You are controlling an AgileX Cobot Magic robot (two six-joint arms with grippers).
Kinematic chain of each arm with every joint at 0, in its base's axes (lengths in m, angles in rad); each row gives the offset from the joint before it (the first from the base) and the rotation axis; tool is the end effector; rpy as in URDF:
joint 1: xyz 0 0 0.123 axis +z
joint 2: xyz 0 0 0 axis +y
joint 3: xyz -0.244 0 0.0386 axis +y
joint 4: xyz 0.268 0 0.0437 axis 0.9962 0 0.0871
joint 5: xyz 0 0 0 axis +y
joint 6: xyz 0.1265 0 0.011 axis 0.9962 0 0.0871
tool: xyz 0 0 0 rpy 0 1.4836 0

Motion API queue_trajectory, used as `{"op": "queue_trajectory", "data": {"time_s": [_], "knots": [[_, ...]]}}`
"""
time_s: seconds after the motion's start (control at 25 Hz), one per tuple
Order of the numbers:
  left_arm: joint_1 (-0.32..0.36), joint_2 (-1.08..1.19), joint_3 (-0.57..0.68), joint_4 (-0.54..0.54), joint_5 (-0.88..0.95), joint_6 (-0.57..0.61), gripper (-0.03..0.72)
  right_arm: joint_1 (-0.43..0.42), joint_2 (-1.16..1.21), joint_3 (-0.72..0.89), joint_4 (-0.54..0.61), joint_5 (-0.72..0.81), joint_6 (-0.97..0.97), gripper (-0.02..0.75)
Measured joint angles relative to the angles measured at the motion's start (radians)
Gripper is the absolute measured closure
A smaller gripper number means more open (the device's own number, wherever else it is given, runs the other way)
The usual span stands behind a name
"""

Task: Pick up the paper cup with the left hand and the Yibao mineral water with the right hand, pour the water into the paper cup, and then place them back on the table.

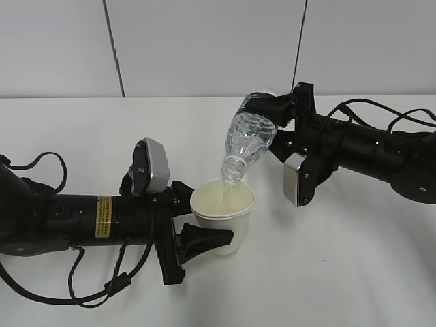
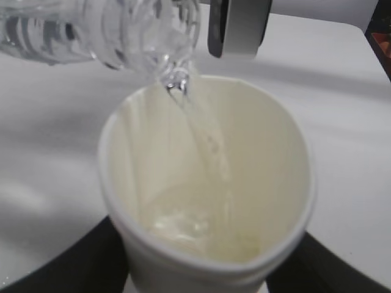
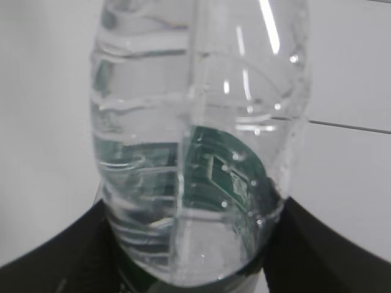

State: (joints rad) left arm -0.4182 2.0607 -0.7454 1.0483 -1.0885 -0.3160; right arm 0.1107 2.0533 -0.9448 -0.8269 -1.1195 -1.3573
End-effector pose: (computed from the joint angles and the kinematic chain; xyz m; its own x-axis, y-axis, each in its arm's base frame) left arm 0.2634 -0.2237 0.0352 -0.0704 0.2796 -0.9575 0.9749 0.2225 -0.0067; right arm 0.3892 0.1278 0.0940 0.7361 -0.6525 0.1803 0.0985 -0.1603 -0.9821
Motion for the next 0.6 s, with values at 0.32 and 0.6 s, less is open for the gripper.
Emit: {"op": "queue_trajectory", "data": {"time_s": [0.32,0.6], "knots": [[0.0,0.0,0.0,0.002,0.0,0.0,0.255,0.0,0.0,0.0,0.0,0.0,-0.027,0.304],[0.0,0.0,0.0,0.002,0.001,0.0,0.255,0.0,0.0,0.0,0.0,-0.002,-0.035,0.304]]}}
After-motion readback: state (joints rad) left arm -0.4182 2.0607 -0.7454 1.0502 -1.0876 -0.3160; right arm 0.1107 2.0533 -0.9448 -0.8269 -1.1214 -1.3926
